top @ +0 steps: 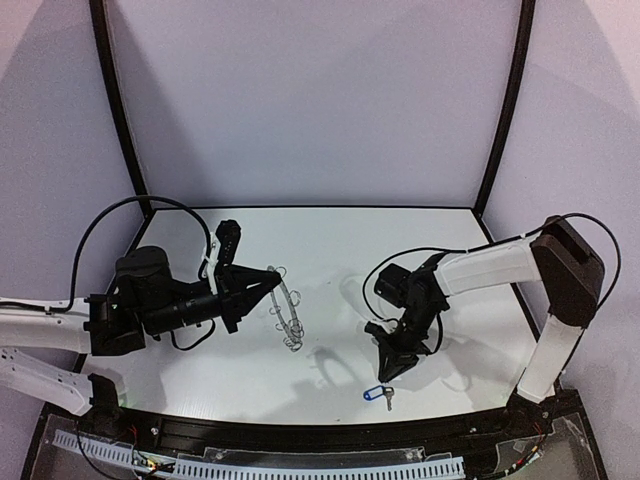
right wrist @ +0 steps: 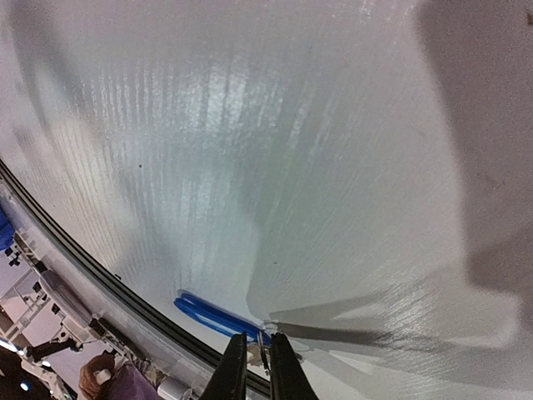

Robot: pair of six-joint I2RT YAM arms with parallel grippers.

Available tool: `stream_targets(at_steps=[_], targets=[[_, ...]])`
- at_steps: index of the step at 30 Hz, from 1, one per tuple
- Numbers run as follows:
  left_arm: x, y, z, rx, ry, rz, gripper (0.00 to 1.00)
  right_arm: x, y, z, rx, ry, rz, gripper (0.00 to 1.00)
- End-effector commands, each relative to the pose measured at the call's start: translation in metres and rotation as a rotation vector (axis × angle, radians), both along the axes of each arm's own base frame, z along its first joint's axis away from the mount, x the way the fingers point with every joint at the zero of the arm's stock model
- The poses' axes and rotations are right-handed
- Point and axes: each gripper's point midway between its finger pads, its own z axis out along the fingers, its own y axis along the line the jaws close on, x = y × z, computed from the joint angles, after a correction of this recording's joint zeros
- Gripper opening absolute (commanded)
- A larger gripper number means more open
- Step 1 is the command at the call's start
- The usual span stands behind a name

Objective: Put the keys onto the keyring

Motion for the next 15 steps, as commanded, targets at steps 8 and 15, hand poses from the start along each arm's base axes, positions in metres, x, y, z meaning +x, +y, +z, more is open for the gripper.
stream_targets(at_steps=[8, 15], targets=[[0.001, 0.004, 0.023, -0.038, -0.031, 0.015, 0.01, -0.008, -0.005, -0.002, -0.033, 0.027, 0.062, 0.12], [0.003, 0.005, 0.023, -0.032, -0.037, 0.026, 0.01, -0.014, 0.008, 0.001, 0.027, 0.050, 0.071, 0.12]])
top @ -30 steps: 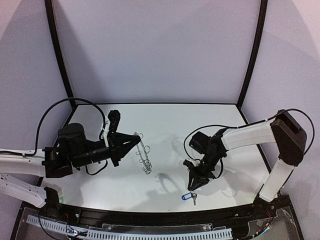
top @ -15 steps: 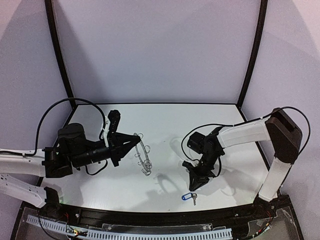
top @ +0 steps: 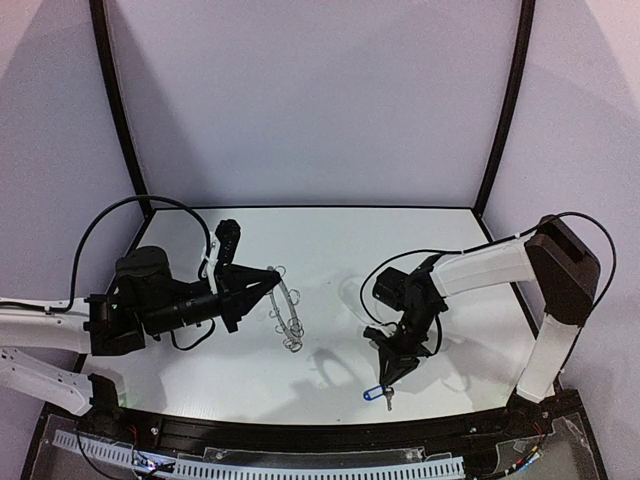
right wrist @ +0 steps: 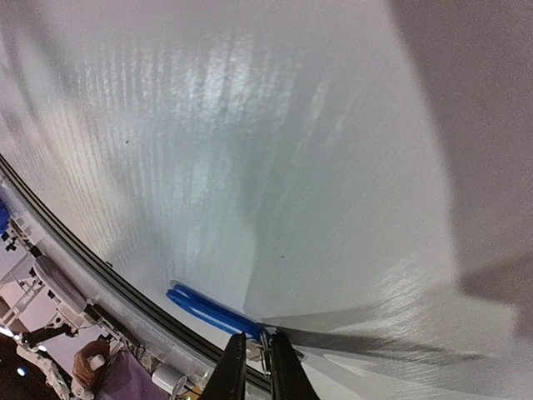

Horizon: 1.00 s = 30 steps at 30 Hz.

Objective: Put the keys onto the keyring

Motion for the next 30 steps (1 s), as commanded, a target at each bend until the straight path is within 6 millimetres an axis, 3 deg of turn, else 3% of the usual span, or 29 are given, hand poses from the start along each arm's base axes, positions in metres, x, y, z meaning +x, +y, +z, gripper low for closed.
stream_targets(at_steps=[1, 21, 24, 30], targets=[[0.001, 0.004, 0.023, -0.034, -0.036, 0.015, 0.01, -0.004, 0.010, 0.004, 0.036, 0.020, 0.016, 0.12], [-0.003, 0.001, 0.026, -0.029, -0.028, -0.010, 0.01, 0.002, 0.005, -0.002, -0.021, -0.006, 0.004, 0.09], [-0.003, 0.002, 0.027, -0.028, -0.028, -0.010, 0.01, 0.000, 0.003, 0.000, -0.018, -0.009, 0.009, 0.00], [-0.002, 0.001, 0.028, -0.036, -0.032, -0.012, 0.01, 0.013, 0.011, 0.022, 0.050, -0.106, 0.008, 0.00]])
